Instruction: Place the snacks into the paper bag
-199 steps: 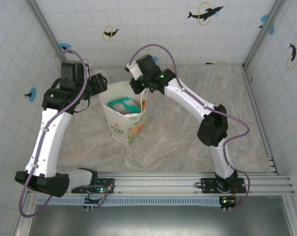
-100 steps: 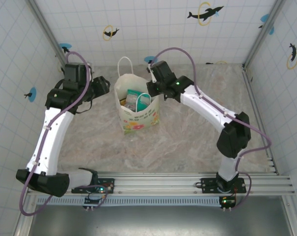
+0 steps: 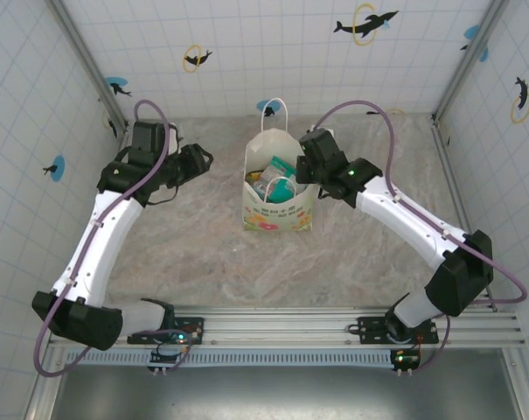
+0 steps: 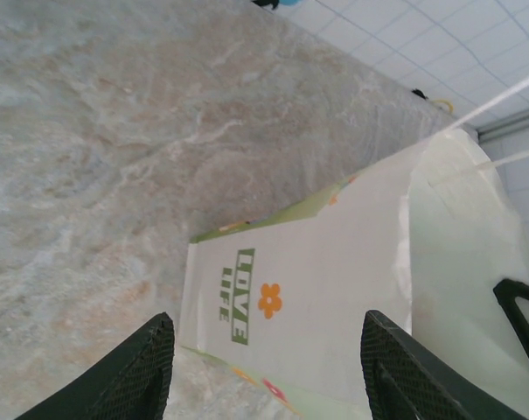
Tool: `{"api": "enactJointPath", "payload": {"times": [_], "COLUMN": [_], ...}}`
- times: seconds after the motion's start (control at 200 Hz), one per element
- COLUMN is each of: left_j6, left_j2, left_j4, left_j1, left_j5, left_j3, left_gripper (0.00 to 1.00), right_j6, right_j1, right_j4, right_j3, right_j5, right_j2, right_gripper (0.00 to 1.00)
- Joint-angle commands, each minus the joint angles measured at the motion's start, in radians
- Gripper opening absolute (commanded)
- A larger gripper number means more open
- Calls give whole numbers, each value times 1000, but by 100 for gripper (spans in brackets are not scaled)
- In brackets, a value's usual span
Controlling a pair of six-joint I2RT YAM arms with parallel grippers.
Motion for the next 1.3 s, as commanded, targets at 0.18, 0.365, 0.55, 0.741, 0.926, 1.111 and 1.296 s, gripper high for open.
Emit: {"api": "enactJointPath", "payload": {"times": [0.18, 0.365, 0.55, 0.741, 0.926, 1.111, 1.296], "left_j6": [-61, -49, 9, 57, 66, 86, 97], "left_j2": [22, 64, 162, 246, 290, 355, 396], "left_j4": [83, 120, 81, 2, 23, -5, -46], "left_j1": [-75, -150, -171, -186, -200, -209, -221], "left_j5": [18, 25, -7, -66, -106, -110, -136], "left_j3": [-15, -15, 76, 153, 181, 252, 291], "left_gripper": [67, 68, 67, 65, 60, 54, 43], "right_j6": [48, 46, 40, 39, 39, 35, 37], "right_j1": [4, 4, 2, -3, -7, -10, -16], "right_j4": [31, 41, 44, 52, 57, 78, 78], "right_j3": [-15, -14, -12, -23, -37, -53, -63], "right_j5": [46, 32, 28, 16, 7, -6, -12], "right_j2": [-49, -42, -43, -53, -62, -76, -84], "right_gripper": [0, 0, 0, 0, 0, 0, 0]}}
